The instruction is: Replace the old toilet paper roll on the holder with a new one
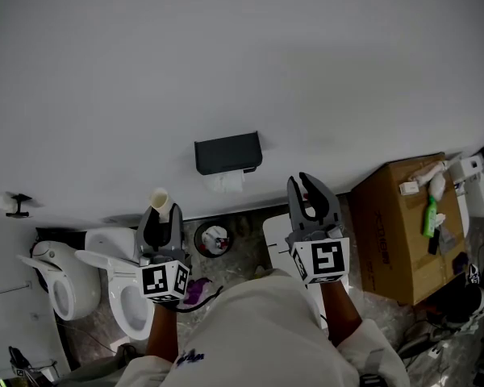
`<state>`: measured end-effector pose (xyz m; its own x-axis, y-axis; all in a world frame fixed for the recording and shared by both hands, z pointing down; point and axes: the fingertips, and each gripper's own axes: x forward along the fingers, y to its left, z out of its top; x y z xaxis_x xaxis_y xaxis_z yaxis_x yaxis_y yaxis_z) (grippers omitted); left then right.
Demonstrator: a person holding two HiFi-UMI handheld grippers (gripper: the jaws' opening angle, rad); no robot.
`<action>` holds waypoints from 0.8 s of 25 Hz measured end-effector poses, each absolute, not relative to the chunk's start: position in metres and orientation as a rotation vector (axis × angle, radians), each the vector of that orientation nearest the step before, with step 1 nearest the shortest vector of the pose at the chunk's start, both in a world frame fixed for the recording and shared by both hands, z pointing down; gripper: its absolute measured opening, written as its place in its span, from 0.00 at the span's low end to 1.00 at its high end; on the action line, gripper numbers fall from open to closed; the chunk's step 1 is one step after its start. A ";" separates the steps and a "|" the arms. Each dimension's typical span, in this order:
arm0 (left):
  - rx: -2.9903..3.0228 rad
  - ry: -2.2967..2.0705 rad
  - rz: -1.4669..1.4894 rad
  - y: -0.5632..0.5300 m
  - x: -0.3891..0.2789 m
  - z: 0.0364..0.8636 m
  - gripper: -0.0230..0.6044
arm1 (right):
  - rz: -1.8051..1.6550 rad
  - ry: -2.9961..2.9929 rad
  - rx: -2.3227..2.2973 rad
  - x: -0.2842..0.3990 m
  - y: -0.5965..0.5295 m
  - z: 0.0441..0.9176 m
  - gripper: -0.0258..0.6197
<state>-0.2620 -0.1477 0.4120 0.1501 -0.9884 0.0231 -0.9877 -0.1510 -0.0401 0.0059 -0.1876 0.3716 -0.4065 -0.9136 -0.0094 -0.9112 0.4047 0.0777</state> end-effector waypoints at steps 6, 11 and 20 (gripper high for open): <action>-2.369 2.034 -0.073 -0.148 -0.263 0.410 0.32 | -0.037 -2.650 1.664 0.004 -0.185 0.373 0.04; -2.363 2.024 -0.057 -0.149 -0.262 0.405 0.32 | -0.044 -2.654 1.667 0.003 -0.185 0.372 0.04; -2.355 2.041 -0.045 -0.145 -0.268 0.406 0.32 | -0.029 -2.652 1.655 0.002 -0.183 0.373 0.04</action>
